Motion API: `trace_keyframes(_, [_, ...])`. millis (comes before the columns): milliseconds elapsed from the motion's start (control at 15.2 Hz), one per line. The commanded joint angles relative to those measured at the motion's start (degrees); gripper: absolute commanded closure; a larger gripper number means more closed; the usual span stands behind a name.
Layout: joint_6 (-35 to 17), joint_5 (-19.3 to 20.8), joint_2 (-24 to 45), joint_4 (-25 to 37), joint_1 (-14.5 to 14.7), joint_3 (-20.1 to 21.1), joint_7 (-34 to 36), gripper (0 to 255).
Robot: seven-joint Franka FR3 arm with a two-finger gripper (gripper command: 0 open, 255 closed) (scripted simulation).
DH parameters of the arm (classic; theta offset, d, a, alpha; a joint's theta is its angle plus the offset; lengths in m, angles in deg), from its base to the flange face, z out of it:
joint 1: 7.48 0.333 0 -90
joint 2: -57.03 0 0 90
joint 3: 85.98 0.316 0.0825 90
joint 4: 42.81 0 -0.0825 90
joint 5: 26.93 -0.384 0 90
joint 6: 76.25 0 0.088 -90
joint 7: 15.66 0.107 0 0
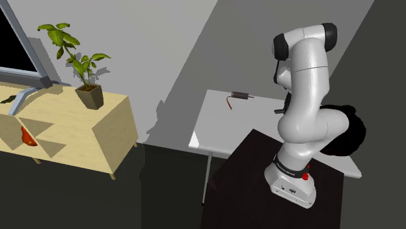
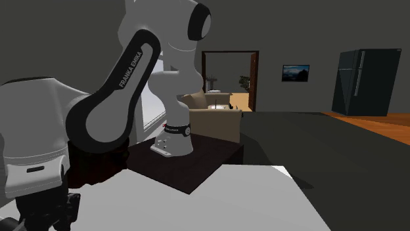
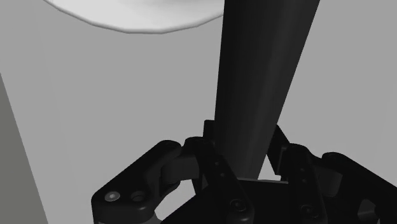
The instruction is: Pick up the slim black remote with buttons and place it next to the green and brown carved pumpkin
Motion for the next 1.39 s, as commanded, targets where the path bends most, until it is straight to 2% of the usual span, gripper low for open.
trace_keyframes(0, [-0.01,-0.03,0.20,-0.11,-0.02,0.09,0.01,255])
trace_keyframes(132, [0.00,-0.03,0.20,-0.11,-0.01,0.09,0.01,255])
trace_keyframes(198, [-0.03,-0.05,0.20,-0.14,-0.01,0.10,-0.01,0])
trace_keyframes(528, [0.00,-0.03,0.20,-0.11,-0.01,0.09,0.01,0])
trace_keyframes(792, [3.58,6.19,-6.02,-2.26,4.81,-6.02,4.00,0])
trace_keyframes(1320, [3.57,6.19,-6.02,-2.26,4.81,-6.01,4.00,0])
